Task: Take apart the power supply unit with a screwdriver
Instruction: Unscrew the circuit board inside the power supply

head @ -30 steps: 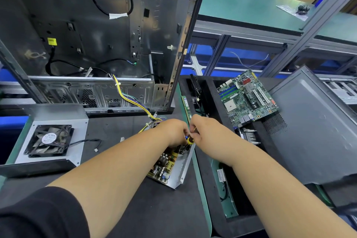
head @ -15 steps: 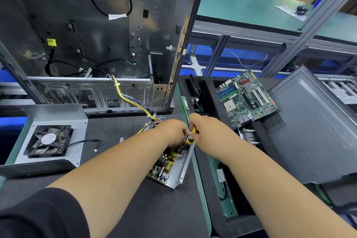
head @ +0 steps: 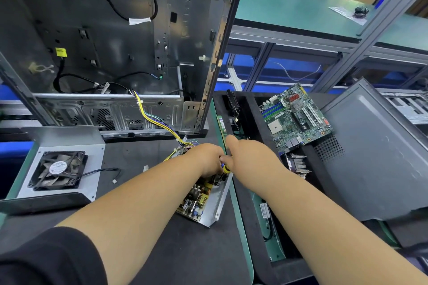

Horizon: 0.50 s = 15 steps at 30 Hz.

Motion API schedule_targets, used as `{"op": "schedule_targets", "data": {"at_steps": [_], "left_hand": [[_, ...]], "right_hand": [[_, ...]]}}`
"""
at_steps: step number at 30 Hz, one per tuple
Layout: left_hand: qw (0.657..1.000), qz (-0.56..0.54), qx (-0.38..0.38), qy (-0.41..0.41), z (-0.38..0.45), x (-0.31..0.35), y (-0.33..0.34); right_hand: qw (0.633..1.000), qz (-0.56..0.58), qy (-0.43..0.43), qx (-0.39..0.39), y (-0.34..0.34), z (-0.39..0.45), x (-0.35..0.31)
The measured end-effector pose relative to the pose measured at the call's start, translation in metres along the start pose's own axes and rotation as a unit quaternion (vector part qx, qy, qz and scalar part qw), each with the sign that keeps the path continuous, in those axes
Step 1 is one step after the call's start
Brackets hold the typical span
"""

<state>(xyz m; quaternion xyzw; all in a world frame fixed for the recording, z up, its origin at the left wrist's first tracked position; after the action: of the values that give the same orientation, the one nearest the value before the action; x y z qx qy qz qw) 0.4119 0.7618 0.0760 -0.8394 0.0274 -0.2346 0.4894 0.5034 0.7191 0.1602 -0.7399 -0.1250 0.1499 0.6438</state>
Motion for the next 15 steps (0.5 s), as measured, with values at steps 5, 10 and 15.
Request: {"op": "schedule_targets", "data": {"at_steps": [5,10,15], "left_hand": [[1.0,0.007,0.009,0.005,-0.001,0.0,-0.001],[1.0,0.021,0.014,0.001,0.0,-0.002,-0.001],[1.0,0.015,-0.003,-0.001,0.001,-0.001,0.0]], "right_hand": [[0.988,0.154,-0.018,-0.022,-0.008,-0.007,0.001],[0.988,0.121,-0.079,-0.054,-0.01,-0.011,-0.005],[0.997,-0.073,-0.015,-0.004,-0.008,-0.005,-0.002]]}}
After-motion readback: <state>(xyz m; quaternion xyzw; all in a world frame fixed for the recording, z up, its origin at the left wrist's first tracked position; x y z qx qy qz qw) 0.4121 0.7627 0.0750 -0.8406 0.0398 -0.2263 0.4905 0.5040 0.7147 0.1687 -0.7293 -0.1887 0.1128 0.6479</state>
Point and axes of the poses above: each hand's wrist, its own z-axis towards the middle knuckle, its own y-axis out of the palm, x = y × z, the point moved 4 cm from there along z, towards the middle knuckle, and after that the axes turned 3 degrees about z, right-handed, at the moved point
